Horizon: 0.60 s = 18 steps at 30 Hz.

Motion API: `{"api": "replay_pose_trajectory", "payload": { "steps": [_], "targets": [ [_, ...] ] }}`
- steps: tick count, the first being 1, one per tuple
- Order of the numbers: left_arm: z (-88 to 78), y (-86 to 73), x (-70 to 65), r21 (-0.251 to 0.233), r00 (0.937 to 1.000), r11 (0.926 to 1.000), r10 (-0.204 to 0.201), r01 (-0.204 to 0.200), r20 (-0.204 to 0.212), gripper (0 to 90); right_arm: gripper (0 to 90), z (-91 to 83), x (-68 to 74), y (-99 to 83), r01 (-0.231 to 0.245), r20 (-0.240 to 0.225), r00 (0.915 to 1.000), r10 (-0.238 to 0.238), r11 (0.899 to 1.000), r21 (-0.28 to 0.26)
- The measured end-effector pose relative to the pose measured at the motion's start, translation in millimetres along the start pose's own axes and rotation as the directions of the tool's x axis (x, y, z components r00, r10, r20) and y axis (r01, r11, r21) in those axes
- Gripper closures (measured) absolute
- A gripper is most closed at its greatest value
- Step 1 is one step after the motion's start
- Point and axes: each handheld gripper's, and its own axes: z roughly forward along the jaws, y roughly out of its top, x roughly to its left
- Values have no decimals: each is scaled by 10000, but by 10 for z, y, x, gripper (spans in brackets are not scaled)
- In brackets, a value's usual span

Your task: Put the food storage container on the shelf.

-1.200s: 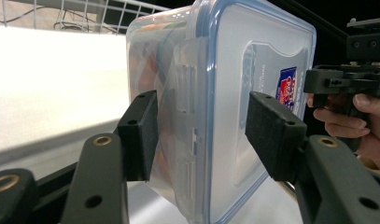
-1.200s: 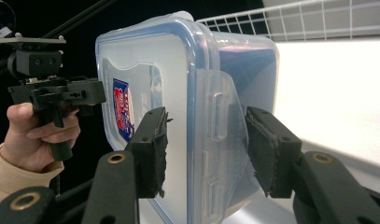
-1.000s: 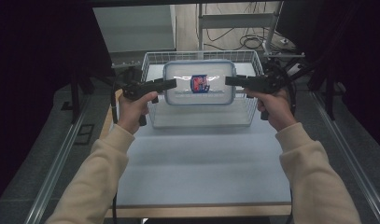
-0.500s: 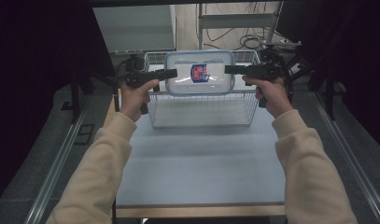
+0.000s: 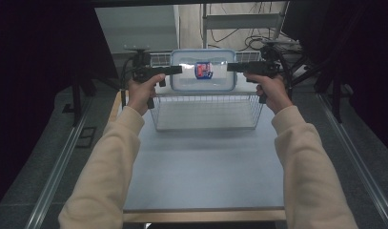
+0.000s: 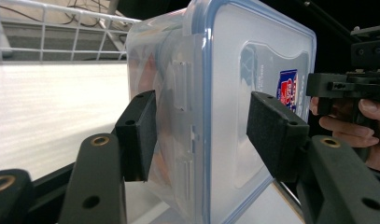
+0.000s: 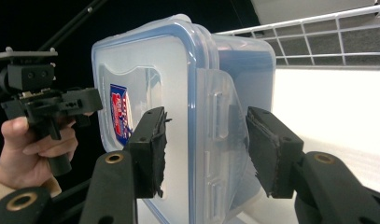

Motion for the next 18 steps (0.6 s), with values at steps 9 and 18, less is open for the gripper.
{"api": "replay_pose_trajectory", "payload": {
  "steps": [9, 18],
  "targets": [
    [125, 106, 133, 104, 9959, 9958, -905, 905, 32, 405, 480, 86, -61, 58, -640, 277, 9976, 640, 9979, 11],
    [261, 143, 209, 100, 9926, 9938, -1104, 1111, -512, 341, 425, 181, -126, 68, -1097, 901, 9897, 1112, 9937, -214]
  ]
}}
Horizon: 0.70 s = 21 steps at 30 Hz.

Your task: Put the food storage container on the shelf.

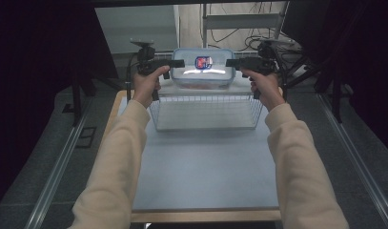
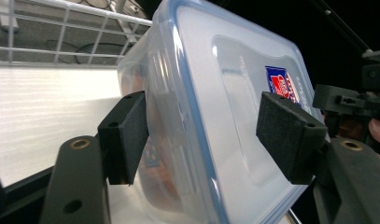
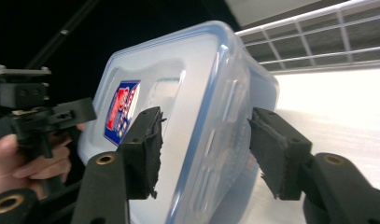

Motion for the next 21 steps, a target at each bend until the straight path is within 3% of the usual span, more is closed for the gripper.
{"api": "replay_pose_trajectory", "payload": {
  "steps": [2, 5, 9, 15, 19, 21],
  "targets": [
    [26, -13, 4, -86, 9999, 9999, 138, -138, -57, 360, 421, 32, -6, -12, 174, 328, 9993, -180, 9997, 164],
    [34, -27, 17, -207, 10000, 9998, 24, -25, -34, 347, 397, 48, -10, -33, -31, 408, 9992, 38, 9998, -179],
    [14, -44, 24, -192, 10000, 9998, -41, 41, -23, 335, 345, 72, 4, -51, -67, 459, 9989, 76, 9998, -191],
    [-102, -94, -43, -572, 9989, 9973, 460, -466, -130, 311, 262, -80, 106, -75, 967, 1002, 9912, -863, 9899, -1036],
    [-229, -170, -130, -779, 9969, 9939, 777, -780, -73, 303, 252, -268, 151, -146, 1470, 794, 9873, -1377, 9811, -1256],
    [-318, -236, -176, -805, 9948, 9917, 1013, -1003, 87, 297, 252, -363, 169, -209, 1850, 781, 9812, -1765, 9754, -1198]
  ]
}}
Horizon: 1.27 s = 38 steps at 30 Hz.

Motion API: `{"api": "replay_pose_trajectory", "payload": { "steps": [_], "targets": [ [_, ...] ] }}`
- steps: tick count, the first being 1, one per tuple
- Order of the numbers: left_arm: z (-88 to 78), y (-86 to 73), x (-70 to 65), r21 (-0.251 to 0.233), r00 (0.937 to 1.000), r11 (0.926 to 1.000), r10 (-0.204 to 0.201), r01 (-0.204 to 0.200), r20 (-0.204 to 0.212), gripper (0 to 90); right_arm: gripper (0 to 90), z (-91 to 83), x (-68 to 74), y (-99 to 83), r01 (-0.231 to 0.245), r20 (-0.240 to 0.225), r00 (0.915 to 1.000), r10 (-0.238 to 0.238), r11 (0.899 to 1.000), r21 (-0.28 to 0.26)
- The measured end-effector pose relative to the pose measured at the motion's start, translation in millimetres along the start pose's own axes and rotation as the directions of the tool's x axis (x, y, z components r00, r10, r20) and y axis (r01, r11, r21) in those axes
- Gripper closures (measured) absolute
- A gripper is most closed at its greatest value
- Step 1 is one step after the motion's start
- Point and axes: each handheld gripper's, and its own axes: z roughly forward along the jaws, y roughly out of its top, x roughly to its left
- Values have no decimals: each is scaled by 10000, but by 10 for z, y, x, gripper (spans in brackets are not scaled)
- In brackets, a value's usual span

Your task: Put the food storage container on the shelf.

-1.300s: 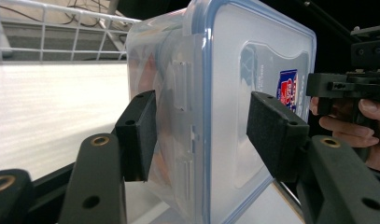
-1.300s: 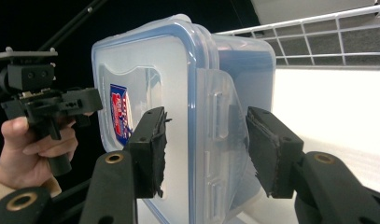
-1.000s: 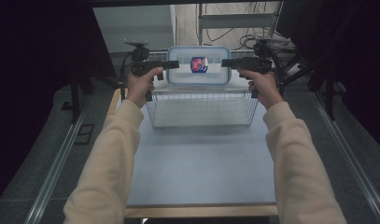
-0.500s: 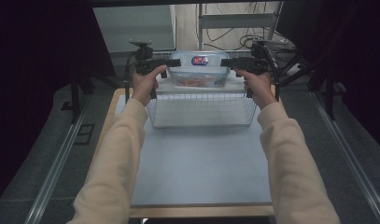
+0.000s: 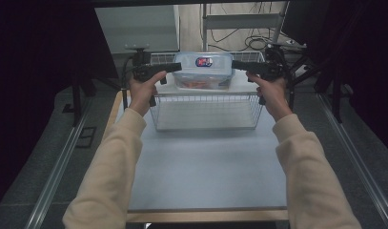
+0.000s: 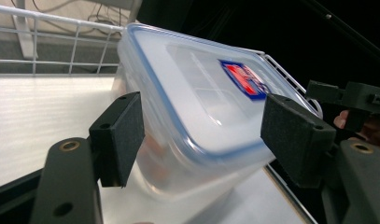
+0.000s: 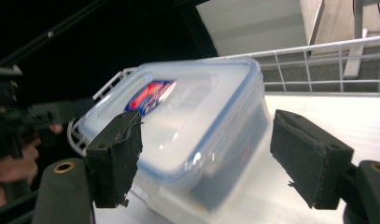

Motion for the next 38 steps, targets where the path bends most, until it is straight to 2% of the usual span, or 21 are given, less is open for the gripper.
{"api": "replay_pose_trajectory", "payload": {
  "steps": [2, 4, 7, 10, 12, 14, 15, 19, 21, 23, 25, 27, 30, 33, 38],
  "targets": [
    [-102, -71, -59, 61, 9993, 9997, 222, -224, 289, 284, 249, -105, 25, -69, 349, -120, 9993, -348, 9993, 112],
    [-216, -161, -136, -72, 9980, 9982, 601, -599, 204, 282, 247, -212, 54, -165, 622, -300, 9976, -619, 9980, 82],
    [-360, -352, -232, 58, 9944, 9952, 979, -982, 401, 278, 244, -370, 92, -359, 1016, -678, 9926, -1004, 9947, 130],
    [-439, -547, -305, 272, 9917, 9934, 1090, -1111, 681, 265, 240, -512, 137, -588, 1553, -891, 9842, -1533, 9877, 161],
    [-483, -702, -361, 367, 9891, 9921, 1166, -1203, 899, 264, 233, -609, 188, -775, 2241, -807, 9718, -2214, 9742, 257],
    [-529, -886, -425, 457, 9838, 9862, 1542, -1588, 920, 264, 232, -672, 225, -927, 2557, -866, 9637, -2524, 9663, 291],
    [-543, -949, -441, 474, 9815, 9843, 1650, -1702, 971, 262, 232, -708, 238, -1031, 2642, -1036, 9603, -2592, 9637, 375],
    [-591, -1303, -498, 613, 9759, 9812, 1738, -1830, 1322, 261, 231, -787, 240, -1355, 2605, -1637, 9549, -2479, 9636, 599],
    [-607, -1472, -501, 845, 9729, 9787, 1728, -1872, 1539, 254, 230, -820, 223, -1533, 2527, -1872, 9536, -2356, 9648, 732],
    [-632, -1648, -491, 880, 9740, 9790, 1694, -1839, 1507, 253, 229, -844, 192, -1713, 2482, -1973, 9538, -2266, 9643, 922],
    [-627, -1807, -473, 1134, 9734, 9750, 1733, -1910, 1499, 253, 224, -862, 168, -1880, 2621, -1950, 9519, -2365, 9578, 1182],
    [-611, -1930, -455, 1364, 9737, 9706, 1793, -1984, 1403, 253, 222, -866, 138, -2012, 2608, -1918, 9536, -2321, 9550, 1411],
    [-573, -2005, -449, 1504, 9744, 9679, 1822, -2013, 1319, 253, 218, -866, 116, -2106, 2661, -1836, 9542, -2364, 9508, 1588],
    [-552, -2012, -459, 1458, 9752, 9697, 1776, -1963, 1319, 252, 209, -881, 134, -2106, 2725, -1765, 9529, -2467, 9519, 1404],
    [-475, -2066, -453, 1712, 9760, 9664, 1697, -1919, 1363, 247, 167, -872, 116, -2198, 3187, -1272, 9450, -3013, 9357, 1516]
  ]
}}
